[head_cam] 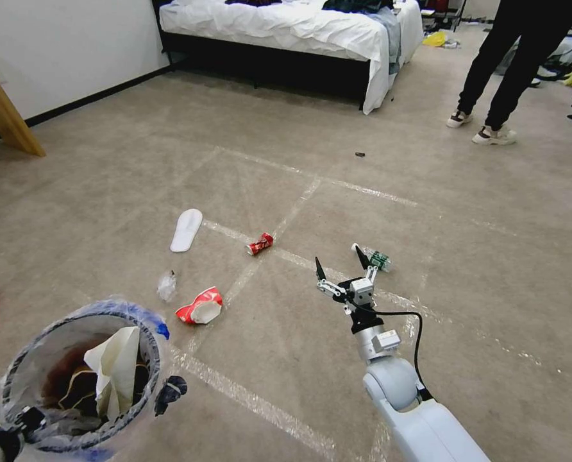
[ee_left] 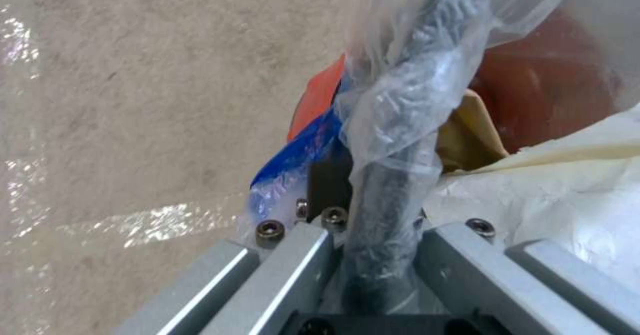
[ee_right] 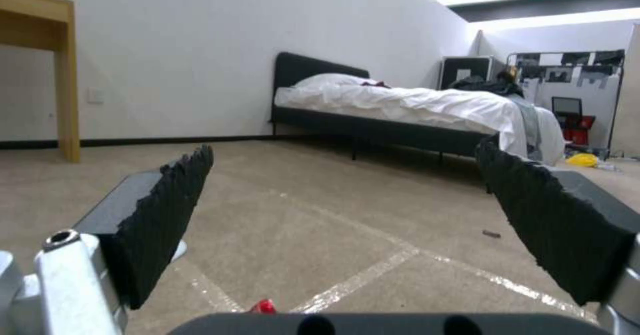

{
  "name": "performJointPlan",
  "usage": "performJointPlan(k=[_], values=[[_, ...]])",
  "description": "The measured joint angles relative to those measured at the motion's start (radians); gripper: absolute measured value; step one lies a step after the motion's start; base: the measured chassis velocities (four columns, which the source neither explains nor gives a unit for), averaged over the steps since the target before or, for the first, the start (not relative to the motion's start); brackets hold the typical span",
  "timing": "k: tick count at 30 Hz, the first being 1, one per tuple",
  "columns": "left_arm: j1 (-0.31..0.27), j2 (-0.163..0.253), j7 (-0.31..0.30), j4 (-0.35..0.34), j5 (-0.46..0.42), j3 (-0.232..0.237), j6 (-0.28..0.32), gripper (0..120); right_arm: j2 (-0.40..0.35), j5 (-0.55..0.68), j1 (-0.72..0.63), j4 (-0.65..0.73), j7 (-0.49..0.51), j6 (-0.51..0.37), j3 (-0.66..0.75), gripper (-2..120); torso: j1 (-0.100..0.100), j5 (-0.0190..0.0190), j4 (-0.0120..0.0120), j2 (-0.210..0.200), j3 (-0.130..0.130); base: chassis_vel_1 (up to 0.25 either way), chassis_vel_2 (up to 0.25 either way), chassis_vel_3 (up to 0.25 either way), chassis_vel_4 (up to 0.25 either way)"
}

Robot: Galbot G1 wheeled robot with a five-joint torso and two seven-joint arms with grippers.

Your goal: Pick up the trash bin and place the garbage on the floor into it.

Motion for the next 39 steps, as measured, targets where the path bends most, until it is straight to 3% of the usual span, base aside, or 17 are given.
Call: performJointPlan(k=[13,39], values=[[-0.003,0.0,0.015,0.0,0.025,0.011,0.0,0,0.006,-0.019,0.011,-0.021,0.002,0.024,-0.006,100,0.0,0.0001,0.0,0.0,0.0,-0.099,0.088,0.082,-0.087],[-0.016,0.003,0.037,0.0,0.042,0.035,0.003,0,0.023,-0.031,0.028,-0.058,-0.009,0.051,-0.01,100,0.0,0.0001,0.0,0.0,0.0,0.0,0.0,0.0,0.0]])
